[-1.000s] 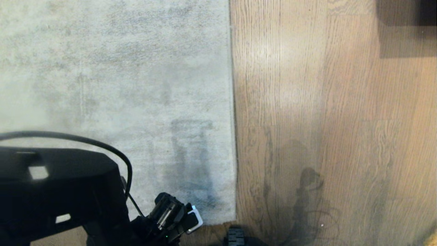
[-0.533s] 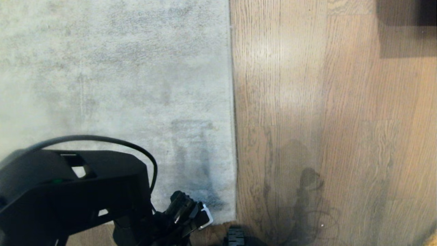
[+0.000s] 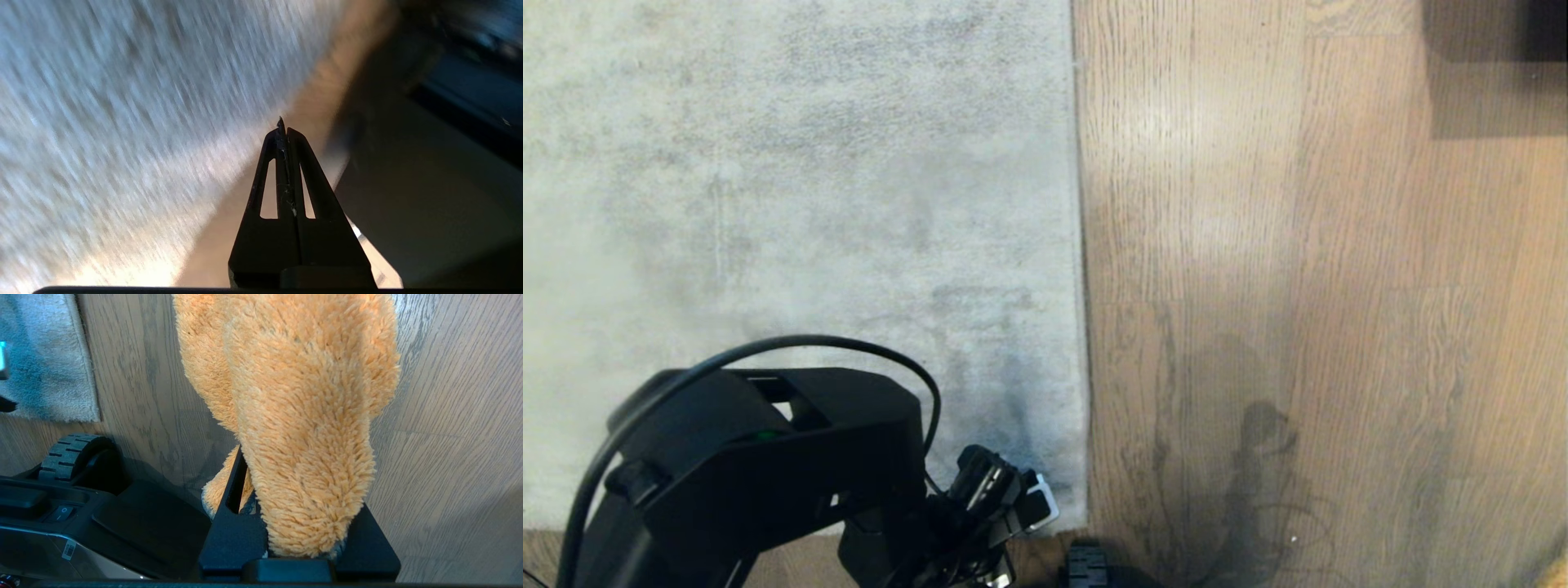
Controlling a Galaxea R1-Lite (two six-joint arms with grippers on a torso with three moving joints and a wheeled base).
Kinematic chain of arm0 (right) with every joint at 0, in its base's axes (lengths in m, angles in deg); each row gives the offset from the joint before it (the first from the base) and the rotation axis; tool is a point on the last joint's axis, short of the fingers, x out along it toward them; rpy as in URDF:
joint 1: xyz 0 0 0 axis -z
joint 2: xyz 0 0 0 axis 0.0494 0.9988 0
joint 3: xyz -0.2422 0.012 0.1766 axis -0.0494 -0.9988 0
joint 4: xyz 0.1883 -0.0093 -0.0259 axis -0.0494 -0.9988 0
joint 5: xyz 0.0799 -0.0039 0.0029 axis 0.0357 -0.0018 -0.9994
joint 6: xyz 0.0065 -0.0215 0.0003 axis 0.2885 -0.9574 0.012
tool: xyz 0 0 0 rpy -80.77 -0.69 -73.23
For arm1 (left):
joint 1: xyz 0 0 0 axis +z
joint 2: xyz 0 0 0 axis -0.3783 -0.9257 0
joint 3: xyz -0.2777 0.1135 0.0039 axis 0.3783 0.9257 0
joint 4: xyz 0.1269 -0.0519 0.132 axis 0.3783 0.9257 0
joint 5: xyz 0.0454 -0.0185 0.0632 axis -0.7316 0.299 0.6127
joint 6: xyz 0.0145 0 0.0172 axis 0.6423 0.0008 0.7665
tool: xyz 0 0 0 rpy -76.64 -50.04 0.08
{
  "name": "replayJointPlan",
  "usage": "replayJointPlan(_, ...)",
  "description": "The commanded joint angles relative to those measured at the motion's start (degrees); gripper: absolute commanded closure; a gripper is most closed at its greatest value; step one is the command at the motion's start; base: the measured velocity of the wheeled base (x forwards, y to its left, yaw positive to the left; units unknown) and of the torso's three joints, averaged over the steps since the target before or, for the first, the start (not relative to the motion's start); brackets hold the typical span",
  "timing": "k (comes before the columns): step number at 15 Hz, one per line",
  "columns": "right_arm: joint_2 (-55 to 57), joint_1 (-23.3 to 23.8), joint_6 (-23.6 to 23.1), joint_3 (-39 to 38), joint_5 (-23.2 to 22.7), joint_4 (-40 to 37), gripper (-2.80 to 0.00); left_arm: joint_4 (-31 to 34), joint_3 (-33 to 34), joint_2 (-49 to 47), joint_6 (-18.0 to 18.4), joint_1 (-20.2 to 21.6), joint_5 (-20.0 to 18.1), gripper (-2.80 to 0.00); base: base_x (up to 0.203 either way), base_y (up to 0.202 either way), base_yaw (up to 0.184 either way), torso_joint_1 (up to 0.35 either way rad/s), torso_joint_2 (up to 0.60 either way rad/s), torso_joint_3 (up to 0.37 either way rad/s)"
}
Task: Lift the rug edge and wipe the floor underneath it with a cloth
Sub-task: Put down the rag
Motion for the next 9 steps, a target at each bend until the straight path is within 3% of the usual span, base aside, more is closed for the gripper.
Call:
replayJointPlan(1,0.1,0.0,-0.1,0.0,-0.1,0.0,0.00,-0.7,-1.9,-1.7,1.2,0.0,0.1,0.00,0.000,0.000,0.000,0.000,0.00,0.000)
replayJointPlan(4,0.1,0.0,-0.1,0.0,0.0,0.0,0.00,-0.7,-2.9,-1.9,3.5,0.2,0.1,0.00,0.000,0.000,0.000,0.000,0.00,0.000)
replayJointPlan(9,0.1,0.0,-0.1,0.0,0.0,0.0,0.00,-0.9,-5.6,-2.6,3.7,0.1,0.1,0.00,0.000,0.000,0.000,0.000,0.00,0.000)
